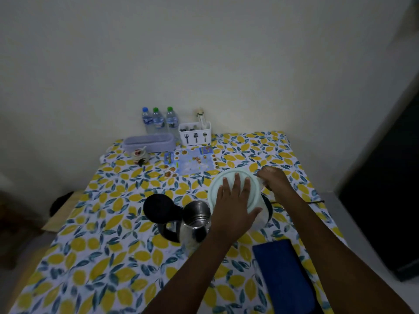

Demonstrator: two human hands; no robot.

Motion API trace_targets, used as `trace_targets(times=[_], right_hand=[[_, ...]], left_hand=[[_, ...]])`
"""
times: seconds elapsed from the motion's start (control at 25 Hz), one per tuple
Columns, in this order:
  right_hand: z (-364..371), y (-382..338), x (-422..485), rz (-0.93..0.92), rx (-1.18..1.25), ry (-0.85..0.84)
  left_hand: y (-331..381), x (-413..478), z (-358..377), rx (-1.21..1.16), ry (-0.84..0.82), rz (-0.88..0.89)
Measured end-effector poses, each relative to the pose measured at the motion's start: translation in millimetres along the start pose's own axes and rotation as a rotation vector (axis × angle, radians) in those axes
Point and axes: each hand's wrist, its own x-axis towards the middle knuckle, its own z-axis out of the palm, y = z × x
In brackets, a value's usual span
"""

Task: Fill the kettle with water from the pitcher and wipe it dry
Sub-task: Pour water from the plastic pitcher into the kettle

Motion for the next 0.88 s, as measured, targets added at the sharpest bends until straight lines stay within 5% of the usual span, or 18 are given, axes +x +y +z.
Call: trace_targets(times=[0.88], right_hand=[[41.3,-54.7,0.2,-0.230,-0.402,-0.046]], left_hand=[[-13.6,-9.8,-1.9,-0.337,0.119,-0.182]])
